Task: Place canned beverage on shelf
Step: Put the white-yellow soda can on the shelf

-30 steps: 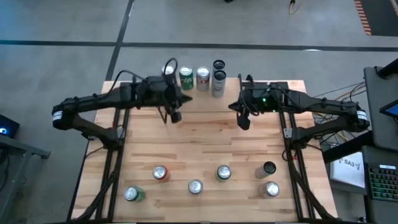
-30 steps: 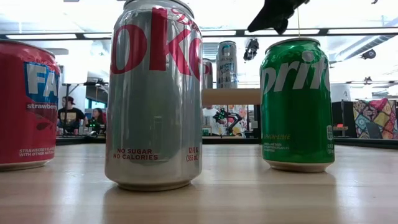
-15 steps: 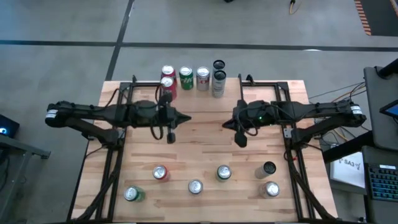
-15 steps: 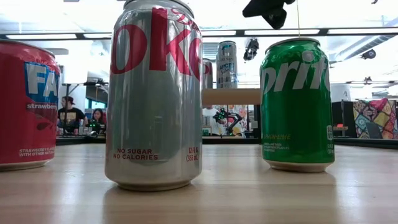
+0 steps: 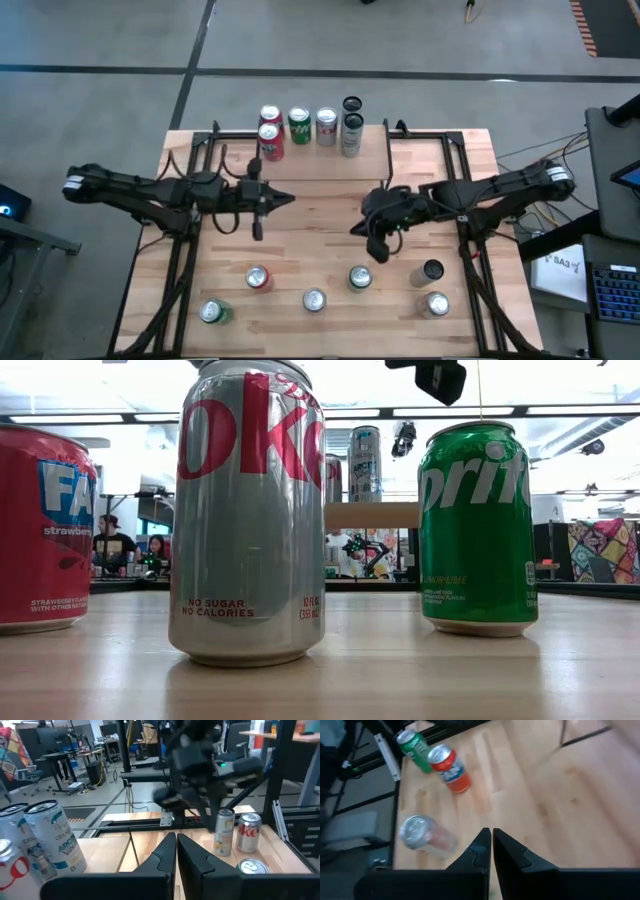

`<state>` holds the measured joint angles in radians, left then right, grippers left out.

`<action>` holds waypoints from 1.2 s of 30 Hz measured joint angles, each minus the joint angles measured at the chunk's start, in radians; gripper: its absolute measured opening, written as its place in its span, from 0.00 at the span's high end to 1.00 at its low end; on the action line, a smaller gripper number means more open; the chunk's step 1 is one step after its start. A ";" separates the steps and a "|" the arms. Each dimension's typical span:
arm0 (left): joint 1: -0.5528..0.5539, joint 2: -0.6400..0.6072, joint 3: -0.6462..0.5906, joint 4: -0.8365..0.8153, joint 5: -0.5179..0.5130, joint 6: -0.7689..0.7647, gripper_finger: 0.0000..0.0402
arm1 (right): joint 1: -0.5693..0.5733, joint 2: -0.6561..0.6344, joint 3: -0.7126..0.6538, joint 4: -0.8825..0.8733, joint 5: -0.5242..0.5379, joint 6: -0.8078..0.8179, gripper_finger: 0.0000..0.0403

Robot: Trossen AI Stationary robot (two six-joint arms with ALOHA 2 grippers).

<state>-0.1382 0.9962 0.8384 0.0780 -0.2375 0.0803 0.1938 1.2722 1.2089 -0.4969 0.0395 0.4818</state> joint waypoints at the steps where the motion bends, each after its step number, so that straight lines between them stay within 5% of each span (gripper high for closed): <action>1: 0.001 -0.010 -0.002 0.000 0.000 0.000 1.00 | 0.011 0.013 0.011 0.000 -0.024 0.018 0.98; 8: 0.001 -0.061 -0.004 0.002 0.000 0.051 1.00 | 0.071 0.118 0.110 -0.039 -0.227 0.227 0.98; 21: 0.002 -0.082 -0.004 0.042 -0.010 0.161 1.00 | 0.103 0.298 0.434 -0.807 -0.227 0.470 0.98; 36: -0.008 -0.107 -0.003 0.035 -0.016 0.093 1.00 | 0.110 0.225 0.402 -1.073 -0.248 0.557 0.98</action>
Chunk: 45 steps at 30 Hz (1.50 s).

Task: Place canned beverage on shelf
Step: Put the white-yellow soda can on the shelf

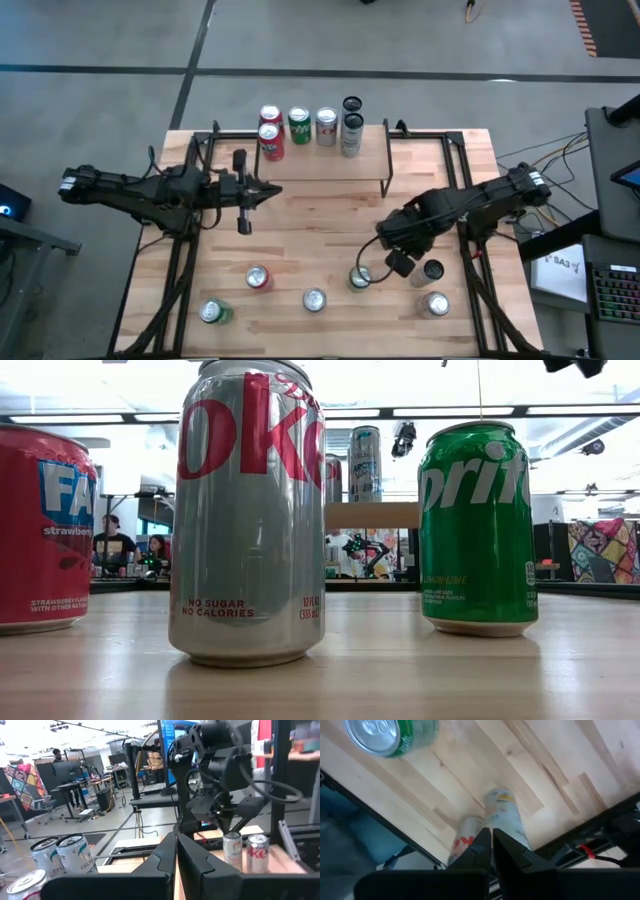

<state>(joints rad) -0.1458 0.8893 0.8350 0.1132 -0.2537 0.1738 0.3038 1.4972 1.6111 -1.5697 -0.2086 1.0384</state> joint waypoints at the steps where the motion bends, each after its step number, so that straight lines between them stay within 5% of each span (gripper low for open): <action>1: -0.004 -0.010 0.000 -0.010 0.000 -0.007 1.00 | 0.003 -0.017 -0.012 0.000 0.004 0.005 0.98; 17: -0.024 -0.155 -0.009 -0.176 0.001 -0.140 1.00 | 0.143 -0.233 -0.222 0.082 0.075 0.353 0.98; 35: -0.024 -0.112 -0.012 -0.160 0.001 -0.140 1.00 | 0.174 -0.232 -0.251 0.119 0.081 0.403 0.97; 40: -0.024 -0.111 -0.012 -0.159 0.001 -0.140 1.00 | 0.174 -0.232 -0.251 0.118 0.081 0.403 0.88; 45: -0.024 -0.111 -0.012 -0.159 0.001 -0.140 1.00 | 0.174 -0.232 -0.251 0.117 0.080 0.427 0.67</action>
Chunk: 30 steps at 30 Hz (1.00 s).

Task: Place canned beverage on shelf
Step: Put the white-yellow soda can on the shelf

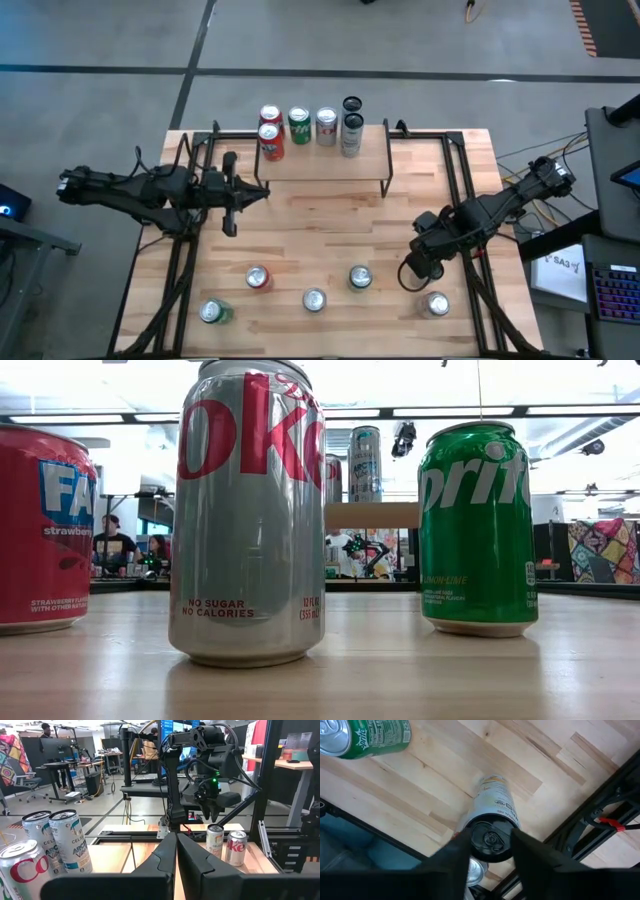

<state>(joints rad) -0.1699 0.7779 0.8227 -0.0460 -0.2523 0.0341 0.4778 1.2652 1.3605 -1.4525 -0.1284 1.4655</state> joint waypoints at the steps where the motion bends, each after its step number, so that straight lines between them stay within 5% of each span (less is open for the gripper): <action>1: 0.000 0.000 0.000 0.000 0.000 0.000 1.00 | 0.000 0.000 0.000 0.000 0.000 0.001 0.62; 15: 0.000 0.001 0.000 0.000 0.000 0.000 1.00 | 0.002 0.000 -0.011 0.002 -0.039 0.070 0.18; 30: 0.000 0.002 0.000 -0.001 0.000 0.000 1.00 | 0.037 0.001 -0.107 0.061 -0.055 0.123 0.11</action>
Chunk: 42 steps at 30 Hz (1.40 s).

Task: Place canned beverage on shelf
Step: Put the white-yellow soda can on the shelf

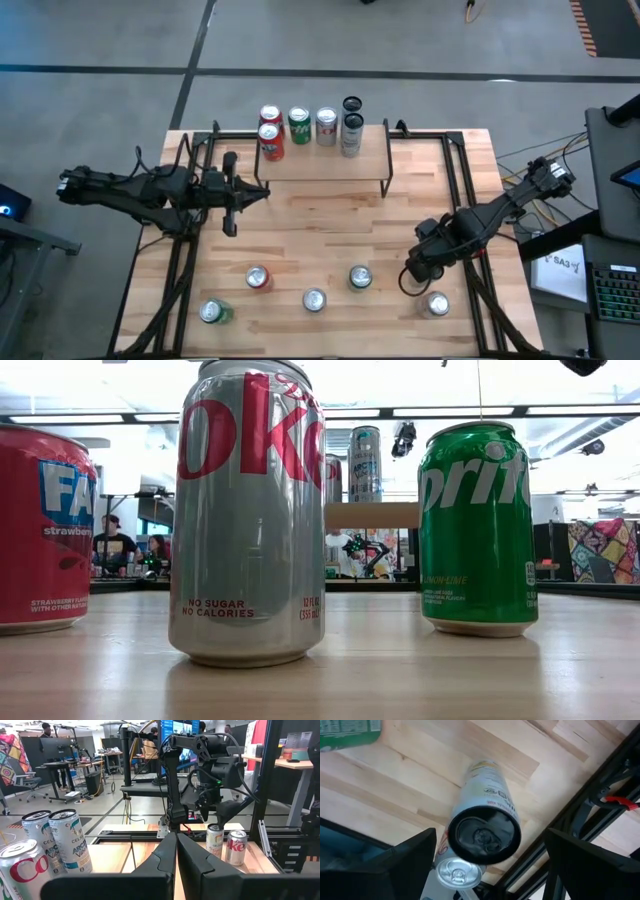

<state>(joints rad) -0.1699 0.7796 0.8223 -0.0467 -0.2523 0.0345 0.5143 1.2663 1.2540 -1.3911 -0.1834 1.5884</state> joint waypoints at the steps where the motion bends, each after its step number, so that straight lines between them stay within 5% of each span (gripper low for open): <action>1: 0.000 0.000 0.000 0.000 0.000 0.000 1.00 | 0.001 0.000 -0.010 0.010 0.000 0.000 0.11; 19: 0.000 0.001 0.000 0.000 0.000 0.000 1.00 | 0.000 0.000 -0.207 0.223 -0.008 0.048 0.12; 36: 0.000 0.001 0.000 0.000 0.000 0.000 1.00 | 0.000 -0.001 -0.212 0.226 -0.008 0.054 0.40; 42: 0.000 0.001 0.000 0.000 0.000 0.000 1.00 | 0.000 -0.001 -0.212 0.225 -0.008 0.054 0.40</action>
<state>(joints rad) -0.1699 0.7803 0.8223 -0.0463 -0.2523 0.0342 0.5144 1.2652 1.0424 -1.1664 -0.1909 1.6421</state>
